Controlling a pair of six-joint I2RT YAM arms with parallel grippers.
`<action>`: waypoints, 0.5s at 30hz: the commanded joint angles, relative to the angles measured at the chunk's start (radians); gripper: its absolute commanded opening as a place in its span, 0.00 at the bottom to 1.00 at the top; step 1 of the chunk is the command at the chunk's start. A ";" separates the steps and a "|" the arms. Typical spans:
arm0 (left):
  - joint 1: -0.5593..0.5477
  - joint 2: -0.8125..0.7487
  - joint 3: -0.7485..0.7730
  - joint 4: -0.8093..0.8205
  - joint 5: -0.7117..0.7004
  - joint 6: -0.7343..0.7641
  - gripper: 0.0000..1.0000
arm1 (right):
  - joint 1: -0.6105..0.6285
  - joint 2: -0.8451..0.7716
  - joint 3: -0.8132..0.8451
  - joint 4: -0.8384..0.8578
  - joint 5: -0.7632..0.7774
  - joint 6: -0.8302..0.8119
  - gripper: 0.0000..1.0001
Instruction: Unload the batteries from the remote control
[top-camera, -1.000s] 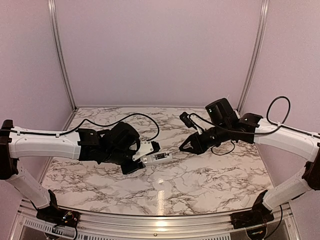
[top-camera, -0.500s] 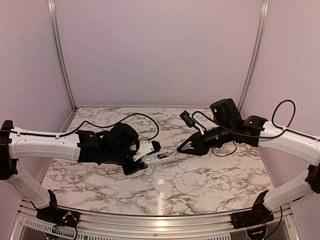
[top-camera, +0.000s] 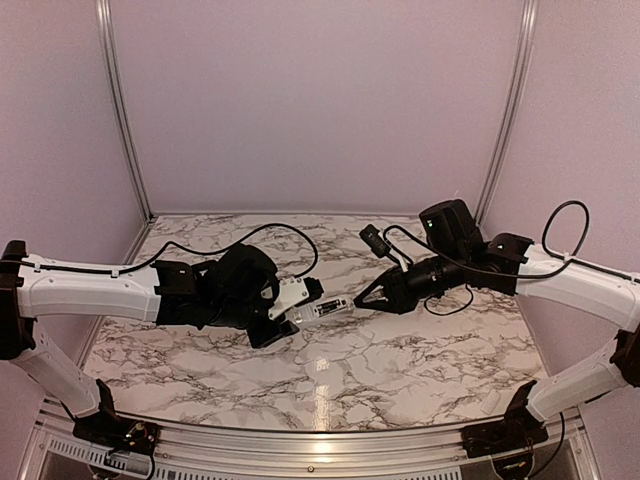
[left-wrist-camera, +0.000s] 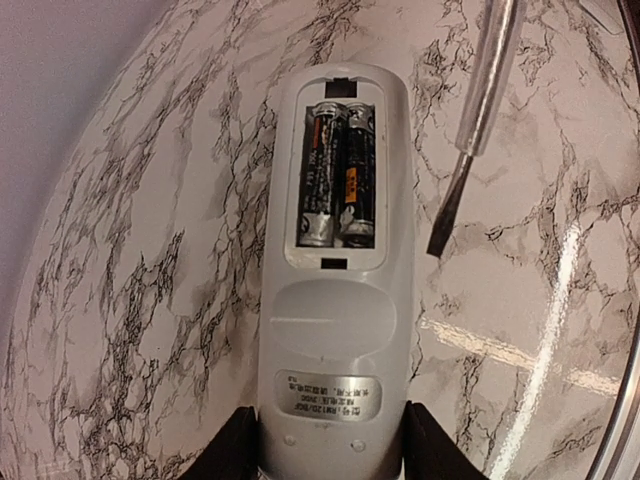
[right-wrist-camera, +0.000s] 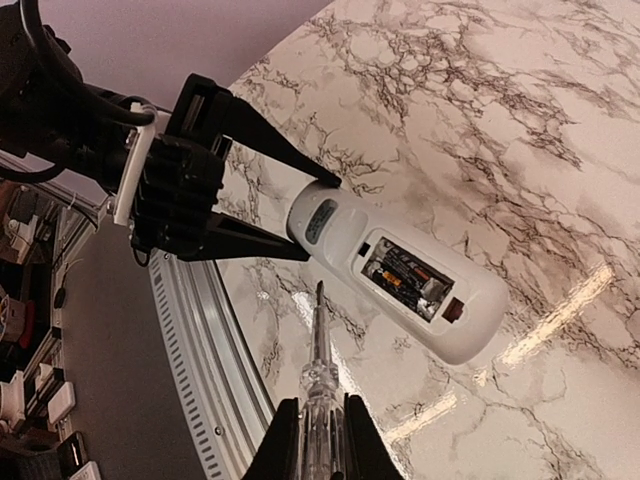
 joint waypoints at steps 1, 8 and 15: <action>-0.006 -0.016 0.022 0.032 0.009 -0.020 0.00 | 0.005 -0.004 0.008 0.003 0.028 0.000 0.00; -0.006 -0.008 0.026 0.027 0.010 -0.033 0.00 | 0.005 0.003 0.004 -0.014 0.079 0.008 0.00; -0.006 -0.007 0.024 0.012 -0.008 -0.036 0.00 | 0.000 -0.020 0.066 -0.073 0.223 0.025 0.00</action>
